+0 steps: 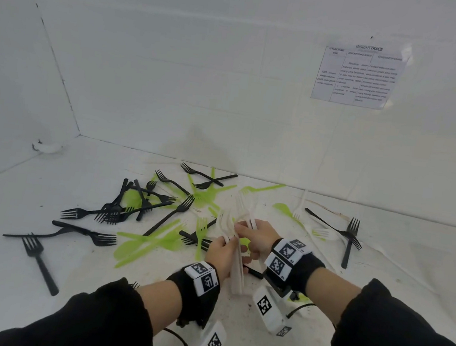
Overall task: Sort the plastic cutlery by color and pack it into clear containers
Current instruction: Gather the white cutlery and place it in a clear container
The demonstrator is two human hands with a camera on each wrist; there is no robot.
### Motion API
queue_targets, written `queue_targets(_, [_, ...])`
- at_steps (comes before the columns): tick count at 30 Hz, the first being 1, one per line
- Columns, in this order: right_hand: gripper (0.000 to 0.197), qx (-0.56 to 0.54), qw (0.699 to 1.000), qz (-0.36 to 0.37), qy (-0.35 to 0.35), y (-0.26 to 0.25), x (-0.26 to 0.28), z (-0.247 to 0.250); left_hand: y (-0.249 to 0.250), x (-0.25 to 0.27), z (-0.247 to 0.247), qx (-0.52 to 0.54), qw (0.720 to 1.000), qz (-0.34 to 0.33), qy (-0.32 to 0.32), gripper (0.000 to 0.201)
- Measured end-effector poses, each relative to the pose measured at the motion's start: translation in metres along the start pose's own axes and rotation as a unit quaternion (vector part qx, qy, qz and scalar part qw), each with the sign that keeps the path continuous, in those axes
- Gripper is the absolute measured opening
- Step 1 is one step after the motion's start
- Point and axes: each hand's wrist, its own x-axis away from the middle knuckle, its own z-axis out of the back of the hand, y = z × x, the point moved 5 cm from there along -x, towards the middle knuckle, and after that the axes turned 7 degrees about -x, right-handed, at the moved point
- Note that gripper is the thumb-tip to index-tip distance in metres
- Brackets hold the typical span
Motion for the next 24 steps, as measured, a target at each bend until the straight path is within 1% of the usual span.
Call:
queue_targets(3, [0.011, 0.013, 1.0, 0.009, 0.002, 0.0, 0.001, 0.001, 0.003, 0.002, 0.002, -0.004, 1.0, -0.007, 0.008, 0.016])
queue_targets(5, [0.011, 0.032, 0.999, 0.024, 0.018, -0.001, 0.001, 0.004, 0.003, 0.001, 0.003, -0.022, 0.999, -0.022, 0.016, 0.019])
queue_targets(7, [0.015, 0.012, 0.999, 0.033, 0.034, 0.0, 0.001, 0.006, 0.003, 0.001, 0.003, -0.018, 0.999, -0.027, 0.016, 0.021])
queue_targets(9, [0.016, -0.02, 0.998, 0.031, 0.045, 0.003, 0.001, 0.007, 0.003, 0.004, 0.0, 0.0, 1.0, -0.021, -0.001, 0.02])
queue_targets(11, [0.017, -0.009, 0.998, 0.03, 0.054, 0.007, 0.0, 0.008, 0.001, 0.005, -0.003, 0.006, 1.0, -0.013, -0.019, 0.018])
queue_targets(15, [0.022, -0.04, 0.997, 0.038, 0.055, 0.009, 0.0, 0.01, -0.002, 0.005, -0.003, 0.002, 1.0, -0.015, -0.026, 0.017])
queue_targets(18, [0.018, -0.042, 0.996, 0.047, 0.055, 0.008, 0.004, 0.008, -0.002, 0.005, -0.005, 0.013, 0.999, -0.011, -0.048, 0.016])
queue_targets(20, [0.012, -0.03, 0.998, 0.034, 0.039, 0.008, 0.005, 0.003, -0.004, 0.004, -0.006, 0.005, 0.998, -0.006, -0.063, 0.018])
queue_targets(21, [0.012, -0.023, 0.999, 0.025, 0.032, 0.007, 0.006, 0.001, -0.004, 0.004, -0.007, 0.002, 0.998, -0.006, -0.067, 0.017])
queue_targets(22, [0.015, -0.012, 0.999, 0.016, 0.034, 0.006, 0.005, 0.0, -0.004, 0.004, -0.007, -0.004, 0.998, -0.011, -0.065, 0.015])
queue_targets(24, [0.018, 0.002, 0.998, 0.004, 0.066, 0.002, 0.001, 0.003, -0.003, 0.005, -0.004, -0.018, 0.999, -0.025, -0.043, 0.01])
